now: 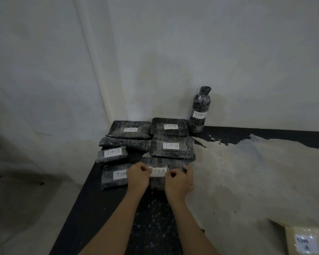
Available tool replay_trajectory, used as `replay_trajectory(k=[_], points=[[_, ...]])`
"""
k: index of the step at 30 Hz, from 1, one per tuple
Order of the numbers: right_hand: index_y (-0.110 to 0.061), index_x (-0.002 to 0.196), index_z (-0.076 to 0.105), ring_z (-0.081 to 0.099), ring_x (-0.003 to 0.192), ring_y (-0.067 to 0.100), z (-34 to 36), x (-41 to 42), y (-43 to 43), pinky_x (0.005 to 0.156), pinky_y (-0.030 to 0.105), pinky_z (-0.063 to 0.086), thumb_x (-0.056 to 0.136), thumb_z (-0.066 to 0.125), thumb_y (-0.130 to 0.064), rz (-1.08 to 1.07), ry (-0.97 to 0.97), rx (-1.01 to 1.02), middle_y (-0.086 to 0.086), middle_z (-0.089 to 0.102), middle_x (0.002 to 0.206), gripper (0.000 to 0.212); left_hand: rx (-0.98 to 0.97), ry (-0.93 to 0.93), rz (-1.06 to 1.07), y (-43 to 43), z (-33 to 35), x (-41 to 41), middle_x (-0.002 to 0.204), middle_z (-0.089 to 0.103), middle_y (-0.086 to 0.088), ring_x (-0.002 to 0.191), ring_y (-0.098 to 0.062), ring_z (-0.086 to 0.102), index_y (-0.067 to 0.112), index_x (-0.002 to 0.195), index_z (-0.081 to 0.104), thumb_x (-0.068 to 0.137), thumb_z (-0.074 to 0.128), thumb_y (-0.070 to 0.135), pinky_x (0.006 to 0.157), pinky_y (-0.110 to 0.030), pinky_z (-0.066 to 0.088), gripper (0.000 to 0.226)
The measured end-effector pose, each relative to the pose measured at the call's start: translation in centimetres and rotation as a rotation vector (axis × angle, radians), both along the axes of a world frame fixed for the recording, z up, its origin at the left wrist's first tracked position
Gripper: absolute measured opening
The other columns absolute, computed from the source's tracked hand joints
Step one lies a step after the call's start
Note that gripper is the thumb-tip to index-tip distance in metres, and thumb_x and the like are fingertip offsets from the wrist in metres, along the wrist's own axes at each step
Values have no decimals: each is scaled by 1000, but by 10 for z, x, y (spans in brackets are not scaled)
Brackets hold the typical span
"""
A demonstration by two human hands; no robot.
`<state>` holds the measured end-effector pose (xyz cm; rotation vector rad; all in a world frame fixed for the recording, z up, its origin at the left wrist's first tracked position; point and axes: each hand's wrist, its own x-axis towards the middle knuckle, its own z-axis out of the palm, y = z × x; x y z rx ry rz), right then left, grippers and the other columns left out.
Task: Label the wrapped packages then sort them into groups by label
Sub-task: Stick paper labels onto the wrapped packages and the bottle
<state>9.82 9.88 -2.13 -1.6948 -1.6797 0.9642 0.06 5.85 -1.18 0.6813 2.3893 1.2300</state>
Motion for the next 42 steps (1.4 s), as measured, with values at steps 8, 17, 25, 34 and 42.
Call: replay_trajectory(k=[8, 17, 25, 34, 42], points=[[-9, 78, 65, 40, 127, 22, -6, -3, 3, 107, 41, 26, 81, 68, -19, -110, 77, -9, 3, 42, 135, 11, -128, 381, 20, -10, -14, 6, 80, 52, 2, 90, -20, 43, 13, 76, 53, 82, 67, 31, 75, -31, 35, 23], [-8, 114, 47, 46, 110, 30, -10, -10, 0, 97, 42, 36, 76, 71, -37, -180, 0, 71, 12, 41, 125, 53, 46, 140, 81, -13, -17, -3, 89, 54, -12, 87, -29, 53, 7, 82, 50, 89, 59, 19, 69, -29, 35, 17], [-7, 133, 30, 41, 118, 33, -12, -25, 15, 98, 42, 34, 78, 61, -58, -202, -263, -70, 17, 39, 132, 81, -191, 84, 13, -2, -25, -3, 136, 42, -22, 127, -37, 32, -1, 129, 47, 88, 57, 42, 108, -44, 25, 60], [-3, 124, 38, 44, 112, 33, -15, -15, 25, 90, 42, 40, 94, 46, -44, -137, -351, -28, 16, 41, 127, 51, -346, 252, 16, 1, -29, -3, 130, 52, -13, 121, -29, 42, 8, 123, 54, 102, 26, 27, 96, -33, 27, 40], [-1, 140, 27, 38, 118, 30, -23, -6, 10, 98, 39, 34, 81, 51, -65, -3, -337, 88, 15, 37, 133, 91, -285, 162, -51, -6, -29, -4, 137, 40, -15, 127, -34, 29, 4, 123, 52, 79, 56, 62, 104, -44, 31, 72]])
